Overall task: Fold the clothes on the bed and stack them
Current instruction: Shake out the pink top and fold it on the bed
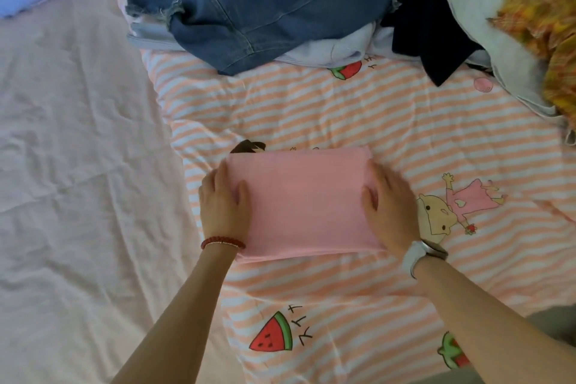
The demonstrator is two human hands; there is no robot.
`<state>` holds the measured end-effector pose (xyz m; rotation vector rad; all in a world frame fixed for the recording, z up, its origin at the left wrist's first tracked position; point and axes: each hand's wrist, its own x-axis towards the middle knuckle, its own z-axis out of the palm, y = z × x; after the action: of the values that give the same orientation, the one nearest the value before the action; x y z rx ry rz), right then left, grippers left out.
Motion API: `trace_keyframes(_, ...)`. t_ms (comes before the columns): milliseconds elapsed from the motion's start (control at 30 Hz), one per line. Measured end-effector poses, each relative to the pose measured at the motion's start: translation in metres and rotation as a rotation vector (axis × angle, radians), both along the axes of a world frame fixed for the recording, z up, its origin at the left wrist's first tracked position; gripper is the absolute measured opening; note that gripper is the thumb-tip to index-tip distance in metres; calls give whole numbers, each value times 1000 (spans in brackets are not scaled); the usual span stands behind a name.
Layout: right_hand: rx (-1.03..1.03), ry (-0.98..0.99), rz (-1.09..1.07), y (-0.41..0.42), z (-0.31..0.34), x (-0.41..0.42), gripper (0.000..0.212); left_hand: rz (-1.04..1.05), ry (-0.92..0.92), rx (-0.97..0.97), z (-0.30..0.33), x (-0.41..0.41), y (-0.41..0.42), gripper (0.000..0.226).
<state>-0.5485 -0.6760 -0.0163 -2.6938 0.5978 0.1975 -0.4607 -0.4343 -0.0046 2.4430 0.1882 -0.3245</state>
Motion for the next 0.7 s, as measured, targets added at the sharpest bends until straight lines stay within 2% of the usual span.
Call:
trace_keyframes(67,213,-89,-271,1,13,4,32,123,135,-86,9,6,14,40)
trace_keyframes(133,430,-22,-482,3,16,12,19,62,271,-94,14,15,22,33)
trace_keyframes(167,468,25,-494,4,16,16,15,31,330,-116,17,20,23,32)
trace_keyframes(333,547,130,-510,9,16,26,27,50,489,-261,22,35,17,31)
trace_keyframes(500,687,61,-491,17,31,15,25,157,447,-370,28,16,10,19)
trace_keyframes(600,710,-77,-458,28,51,-6,20,166,309,-355,44,-11,9,21)
trace_keyframes(700,703,-185,-390,44,77,-36,18,261,174,-380,71,-55,23,20)
